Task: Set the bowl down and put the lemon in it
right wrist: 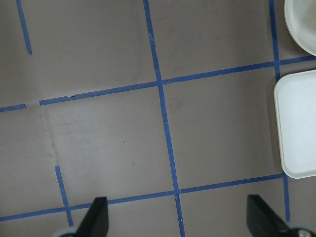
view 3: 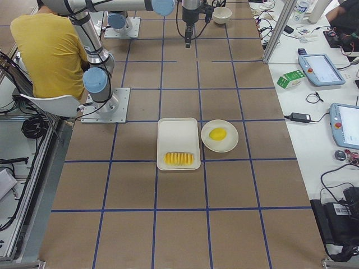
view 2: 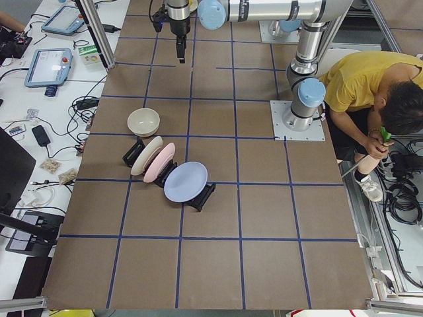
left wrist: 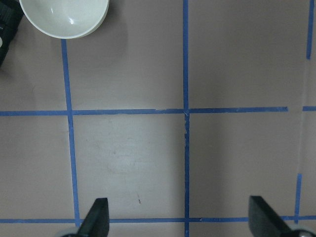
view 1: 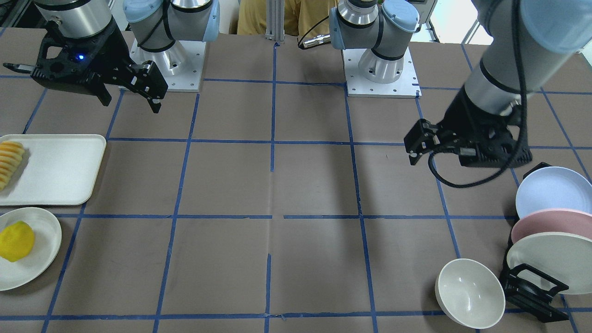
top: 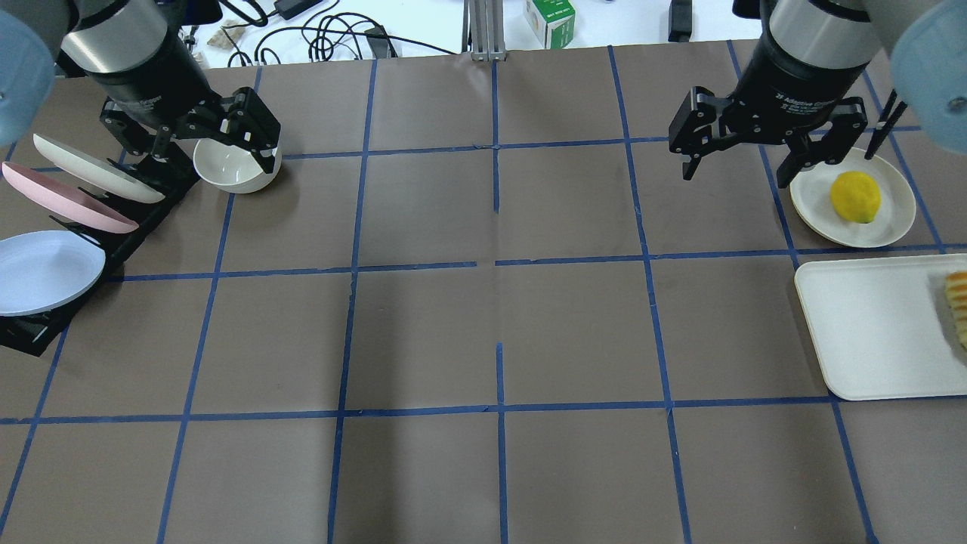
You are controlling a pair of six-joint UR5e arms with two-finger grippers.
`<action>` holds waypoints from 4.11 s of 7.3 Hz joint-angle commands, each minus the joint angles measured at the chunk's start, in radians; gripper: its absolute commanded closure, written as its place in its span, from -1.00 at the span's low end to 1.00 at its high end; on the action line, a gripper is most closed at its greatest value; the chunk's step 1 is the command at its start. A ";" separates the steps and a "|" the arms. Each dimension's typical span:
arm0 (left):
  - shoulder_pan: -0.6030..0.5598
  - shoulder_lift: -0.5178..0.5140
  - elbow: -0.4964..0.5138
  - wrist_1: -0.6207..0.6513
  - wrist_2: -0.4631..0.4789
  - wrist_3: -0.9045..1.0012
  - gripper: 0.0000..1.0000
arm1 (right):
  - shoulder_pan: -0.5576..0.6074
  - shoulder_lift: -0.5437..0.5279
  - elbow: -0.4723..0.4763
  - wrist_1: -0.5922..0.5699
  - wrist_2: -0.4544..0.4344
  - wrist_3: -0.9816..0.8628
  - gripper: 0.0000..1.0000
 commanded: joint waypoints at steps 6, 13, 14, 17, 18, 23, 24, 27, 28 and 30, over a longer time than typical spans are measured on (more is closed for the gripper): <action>0.198 -0.465 0.184 0.304 -0.059 0.276 -1.00 | -0.393 0.248 0.076 -0.375 -0.128 -0.405 -1.00; 0.227 -0.548 0.169 0.349 -0.059 0.252 -1.00 | -0.481 0.557 0.067 -0.683 -0.099 -0.681 -1.00; 0.227 -0.550 0.169 0.349 -0.059 0.212 -1.00 | -0.481 0.594 0.063 -0.689 -0.094 -0.696 -1.00; 0.221 -0.556 0.158 0.351 -0.059 0.187 -0.93 | -0.481 0.615 0.061 -0.685 -0.093 -0.638 0.03; 0.221 -0.556 0.160 0.351 -0.061 0.186 -0.64 | -0.481 0.603 0.056 -0.662 -0.096 -0.647 0.99; 0.220 -0.554 0.158 0.351 -0.050 0.201 0.96 | -0.397 0.458 -0.072 -0.291 -0.088 -0.476 1.00; 0.220 -0.554 0.158 0.349 -0.048 0.201 1.00 | -0.336 0.439 -0.077 -0.246 -0.088 -0.353 1.00; 0.201 -0.522 0.167 0.299 -0.053 0.187 1.00 | -0.210 0.378 -0.068 -0.188 -0.064 -0.175 1.00; 0.148 -0.483 0.166 0.246 -0.071 0.146 1.00 | -0.200 0.369 -0.065 -0.185 -0.063 -0.159 1.00; -0.017 -0.414 0.126 0.216 -0.114 -0.025 1.00 | -0.191 0.365 -0.069 -0.158 0.007 -0.156 1.00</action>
